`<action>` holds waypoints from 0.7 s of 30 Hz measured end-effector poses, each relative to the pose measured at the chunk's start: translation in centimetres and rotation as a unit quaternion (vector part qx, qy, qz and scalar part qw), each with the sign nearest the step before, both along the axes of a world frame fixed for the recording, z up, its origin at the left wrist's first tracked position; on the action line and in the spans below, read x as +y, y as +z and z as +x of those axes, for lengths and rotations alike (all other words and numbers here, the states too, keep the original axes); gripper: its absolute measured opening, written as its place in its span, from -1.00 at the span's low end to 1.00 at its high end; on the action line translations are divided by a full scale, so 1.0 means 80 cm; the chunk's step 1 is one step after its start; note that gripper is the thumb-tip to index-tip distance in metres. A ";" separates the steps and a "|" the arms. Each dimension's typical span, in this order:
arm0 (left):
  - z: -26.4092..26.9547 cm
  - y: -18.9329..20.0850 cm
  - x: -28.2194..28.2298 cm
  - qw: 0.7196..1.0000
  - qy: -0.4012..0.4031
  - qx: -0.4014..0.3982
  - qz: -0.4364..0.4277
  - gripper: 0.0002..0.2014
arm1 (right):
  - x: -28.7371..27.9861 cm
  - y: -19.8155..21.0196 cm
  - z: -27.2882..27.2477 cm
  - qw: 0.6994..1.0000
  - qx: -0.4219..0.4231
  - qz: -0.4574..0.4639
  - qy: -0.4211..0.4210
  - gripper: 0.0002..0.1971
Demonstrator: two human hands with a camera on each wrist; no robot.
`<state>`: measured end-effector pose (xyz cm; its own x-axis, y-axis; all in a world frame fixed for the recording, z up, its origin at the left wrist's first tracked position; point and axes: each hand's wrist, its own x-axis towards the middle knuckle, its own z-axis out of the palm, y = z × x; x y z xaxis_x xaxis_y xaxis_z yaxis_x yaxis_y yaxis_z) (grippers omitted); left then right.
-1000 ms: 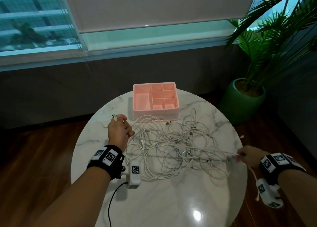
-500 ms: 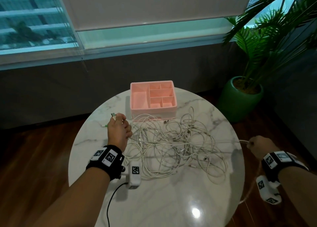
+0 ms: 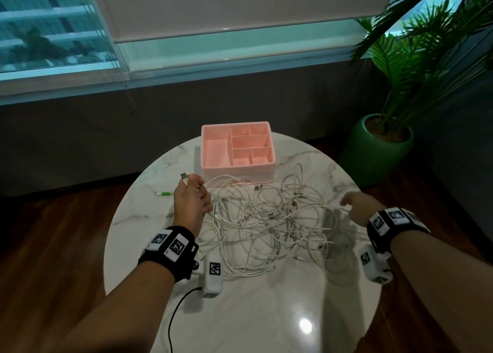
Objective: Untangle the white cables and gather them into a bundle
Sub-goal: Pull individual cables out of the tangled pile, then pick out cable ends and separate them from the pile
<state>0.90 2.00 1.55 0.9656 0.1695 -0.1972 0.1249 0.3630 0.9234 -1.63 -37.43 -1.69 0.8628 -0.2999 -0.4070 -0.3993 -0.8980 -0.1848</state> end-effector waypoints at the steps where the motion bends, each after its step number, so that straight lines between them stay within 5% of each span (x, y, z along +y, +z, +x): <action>1: 0.001 -0.001 -0.001 1.000 -0.002 -0.001 0.003 -0.67 | 0.004 0.002 0.012 1.000 -0.022 0.022 -0.001 -0.62; 5: 0.004 -0.008 0.002 1.000 -0.008 -0.003 0.016 -0.66 | 0.030 0.007 0.059 0.996 -0.065 0.054 0.001 -0.59; 10: 0.005 -0.016 0.011 0.999 -0.009 0.009 0.044 -0.66 | 0.047 -0.018 0.094 0.998 -0.011 0.052 -0.020 -0.60; 16: 0.005 -0.017 0.014 0.998 -0.009 0.014 0.054 -0.67 | -0.028 -0.166 0.122 0.994 0.083 -0.064 -0.005 -0.70; 20: 0.007 -0.017 0.009 0.998 -0.017 0.011 0.057 -0.67 | 0.040 -0.088 0.063 0.992 0.095 -0.080 -0.038 -0.60; 21: 0.008 -0.016 0.007 0.998 -0.019 0.010 0.057 -0.67 | 0.032 -0.105 0.062 0.993 0.082 -0.078 -0.026 -0.57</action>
<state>1.53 2.57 0.25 0.9679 0.1557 -0.1974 0.1545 0.2510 0.9556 3.30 -34.87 -10.11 0.7702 -0.4136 -0.4854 -0.4598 -0.8876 0.0267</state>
